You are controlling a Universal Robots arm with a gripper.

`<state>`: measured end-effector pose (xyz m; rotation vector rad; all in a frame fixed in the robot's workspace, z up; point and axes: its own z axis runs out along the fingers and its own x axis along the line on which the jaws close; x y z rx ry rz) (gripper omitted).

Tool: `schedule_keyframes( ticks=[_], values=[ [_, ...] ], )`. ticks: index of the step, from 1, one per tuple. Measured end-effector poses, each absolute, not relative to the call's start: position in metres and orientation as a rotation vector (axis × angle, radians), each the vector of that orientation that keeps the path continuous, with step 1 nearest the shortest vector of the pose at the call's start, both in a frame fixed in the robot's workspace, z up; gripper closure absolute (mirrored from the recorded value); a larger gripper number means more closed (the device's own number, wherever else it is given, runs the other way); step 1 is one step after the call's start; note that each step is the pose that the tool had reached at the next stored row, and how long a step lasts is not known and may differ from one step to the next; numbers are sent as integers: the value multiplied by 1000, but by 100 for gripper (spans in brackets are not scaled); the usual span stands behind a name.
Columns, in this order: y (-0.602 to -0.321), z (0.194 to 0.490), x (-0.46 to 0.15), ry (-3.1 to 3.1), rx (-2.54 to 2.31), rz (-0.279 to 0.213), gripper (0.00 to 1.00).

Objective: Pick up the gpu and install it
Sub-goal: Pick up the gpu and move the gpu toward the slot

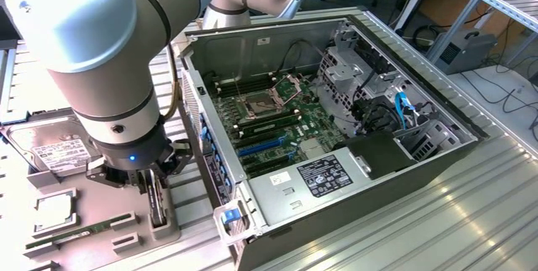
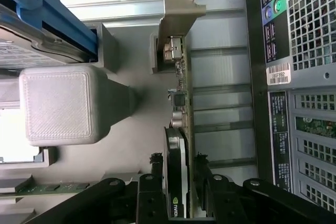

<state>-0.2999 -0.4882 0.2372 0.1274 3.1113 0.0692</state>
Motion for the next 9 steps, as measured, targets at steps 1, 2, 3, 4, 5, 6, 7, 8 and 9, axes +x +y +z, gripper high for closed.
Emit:
schedule_keyframes(
  ticks=[1, 2, 3, 4, 5, 6, 7, 8, 9],
  values=[
    [-488, 237, -300, 3111, 128, 69, 62],
    [-488, 237, -300, 3111, 128, 69, 62],
    [-488, 237, -300, 3111, 128, 69, 62],
    [-488, 237, -300, 3111, 128, 69, 62],
    [-488, 237, -300, 3111, 128, 69, 62],
    [-488, 235, -300, 3111, 128, 70, 62],
    [-488, 236, -300, 3111, 128, 69, 62],
    [-488, 236, -300, 3111, 128, 69, 62],
    [-488, 236, -300, 3111, 128, 69, 62]
  ],
)
